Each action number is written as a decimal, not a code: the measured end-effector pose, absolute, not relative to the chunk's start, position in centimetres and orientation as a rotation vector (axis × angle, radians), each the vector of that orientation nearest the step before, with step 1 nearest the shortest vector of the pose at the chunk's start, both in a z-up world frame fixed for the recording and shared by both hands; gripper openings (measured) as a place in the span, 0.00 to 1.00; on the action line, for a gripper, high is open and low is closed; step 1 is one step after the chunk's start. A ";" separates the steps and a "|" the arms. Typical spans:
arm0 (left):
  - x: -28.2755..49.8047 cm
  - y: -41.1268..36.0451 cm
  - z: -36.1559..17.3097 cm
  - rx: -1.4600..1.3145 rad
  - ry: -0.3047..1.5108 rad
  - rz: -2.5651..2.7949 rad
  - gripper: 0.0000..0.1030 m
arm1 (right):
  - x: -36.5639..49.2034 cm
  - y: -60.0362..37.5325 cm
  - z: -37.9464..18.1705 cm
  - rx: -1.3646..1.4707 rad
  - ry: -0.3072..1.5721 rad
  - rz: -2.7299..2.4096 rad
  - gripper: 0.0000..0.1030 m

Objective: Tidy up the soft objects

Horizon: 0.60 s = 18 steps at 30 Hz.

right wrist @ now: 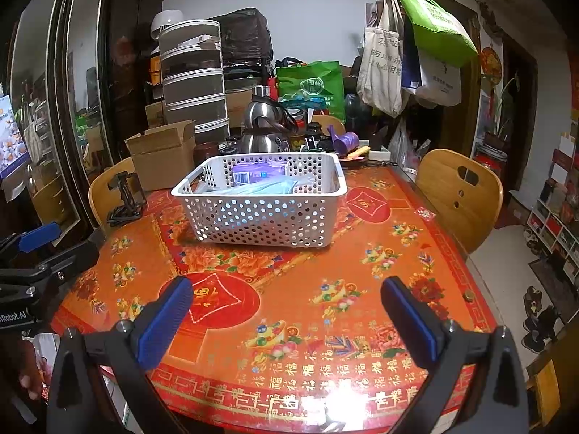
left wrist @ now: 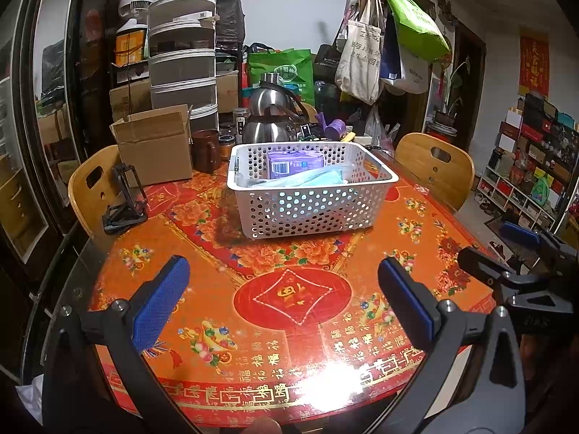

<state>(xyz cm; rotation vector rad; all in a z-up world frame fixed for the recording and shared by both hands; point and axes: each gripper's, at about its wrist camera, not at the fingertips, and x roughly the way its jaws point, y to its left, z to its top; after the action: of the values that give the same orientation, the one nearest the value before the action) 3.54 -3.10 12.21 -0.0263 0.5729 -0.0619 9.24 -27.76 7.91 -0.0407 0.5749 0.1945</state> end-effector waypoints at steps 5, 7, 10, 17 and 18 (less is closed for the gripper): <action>3.6 -3.2 12.2 -0.027 0.573 -0.062 1.00 | 9.2 -27.7 7.9 -0.039 0.576 0.193 1.00; 3.6 -3.3 12.1 -0.028 0.574 -0.063 1.00 | 9.2 -27.8 7.9 -0.038 0.577 0.194 1.00; 3.6 -3.2 12.0 -0.028 0.574 -0.064 1.00 | 9.2 -27.9 7.9 -0.038 0.576 0.193 1.00; 3.6 -3.2 12.0 -0.027 0.575 -0.064 1.00 | 9.2 -27.9 7.9 -0.038 0.576 0.194 1.00; 3.6 -3.3 12.0 -0.027 0.575 -0.064 1.00 | 9.2 -27.9 7.9 -0.038 0.576 0.195 1.00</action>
<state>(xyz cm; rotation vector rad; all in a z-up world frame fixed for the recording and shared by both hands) 3.57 -3.29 11.98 -0.0272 0.5747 -0.0642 9.22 -27.92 7.88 -0.0378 0.5758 0.1950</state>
